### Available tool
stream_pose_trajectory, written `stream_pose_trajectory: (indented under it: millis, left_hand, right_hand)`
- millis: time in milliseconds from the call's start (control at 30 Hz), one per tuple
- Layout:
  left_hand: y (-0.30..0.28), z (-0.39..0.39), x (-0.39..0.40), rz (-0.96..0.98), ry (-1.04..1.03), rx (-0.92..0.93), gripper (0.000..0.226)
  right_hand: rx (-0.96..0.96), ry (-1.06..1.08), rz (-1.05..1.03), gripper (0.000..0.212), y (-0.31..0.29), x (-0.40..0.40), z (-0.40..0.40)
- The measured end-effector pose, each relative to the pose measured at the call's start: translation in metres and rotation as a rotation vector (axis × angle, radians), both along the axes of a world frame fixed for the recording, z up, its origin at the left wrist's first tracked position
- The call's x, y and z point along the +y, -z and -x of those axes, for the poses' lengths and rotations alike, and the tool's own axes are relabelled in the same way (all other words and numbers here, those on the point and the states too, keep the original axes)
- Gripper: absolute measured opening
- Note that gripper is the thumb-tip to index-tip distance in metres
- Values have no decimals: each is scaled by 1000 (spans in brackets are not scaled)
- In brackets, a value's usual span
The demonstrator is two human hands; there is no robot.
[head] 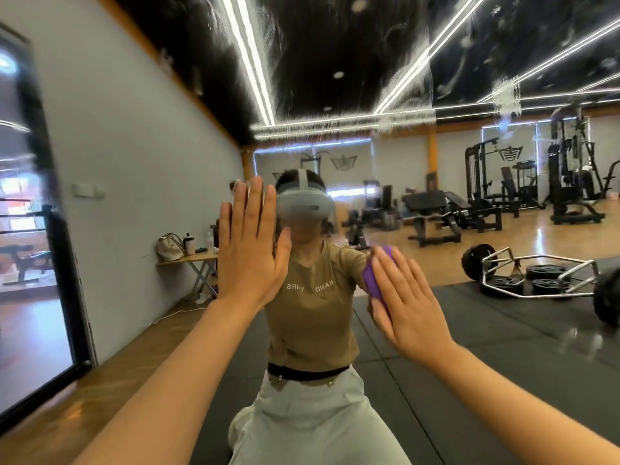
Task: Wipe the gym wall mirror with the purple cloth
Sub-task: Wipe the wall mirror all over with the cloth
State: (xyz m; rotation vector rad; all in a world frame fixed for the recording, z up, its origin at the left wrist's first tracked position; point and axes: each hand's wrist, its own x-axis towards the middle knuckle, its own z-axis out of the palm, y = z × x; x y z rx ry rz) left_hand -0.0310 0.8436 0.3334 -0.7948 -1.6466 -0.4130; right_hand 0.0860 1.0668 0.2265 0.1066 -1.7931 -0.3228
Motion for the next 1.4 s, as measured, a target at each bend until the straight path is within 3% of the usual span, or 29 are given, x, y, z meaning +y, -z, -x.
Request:
stream_pose_trajectory:
  millis: [167,267,367,667,833,1033,1100,1233,1400]
  left_hand:
    - [0,-6,-1,13,4,-60,68]
    - [2,-7,-6,26,16,-67,69]
    - [9,-5,-13,30,31,-51,67]
    - [21,1,-15,63,-71,-74,66]
    - [19,-1,-15,70,-78,-94,66]
    - [18,-1,-15,86,-64,-103,67]
    - [18,0,-16,91,-77,-107,67]
    - [20,3,-15,77,-87,-86,67]
    - [22,6,-14,53,-59,-31,66]
  right_hand:
    - [103,-54,185,61,-124,-29,22]
    - [122,-57,249,62,-157,-35,26]
    - [144,-73,272,62,-134,-38,25]
    - [5,19,49,66,35,-26,12]
    - [-16,27,58,65,14,-30,10]
    - [88,-65,238,62,-127,-46,28]
    - [98,-77,263,62,-144,-50,32]
    - [103,-72,248,62,-109,-52,30]
    - [40,-38,109,61,2,-52,24]
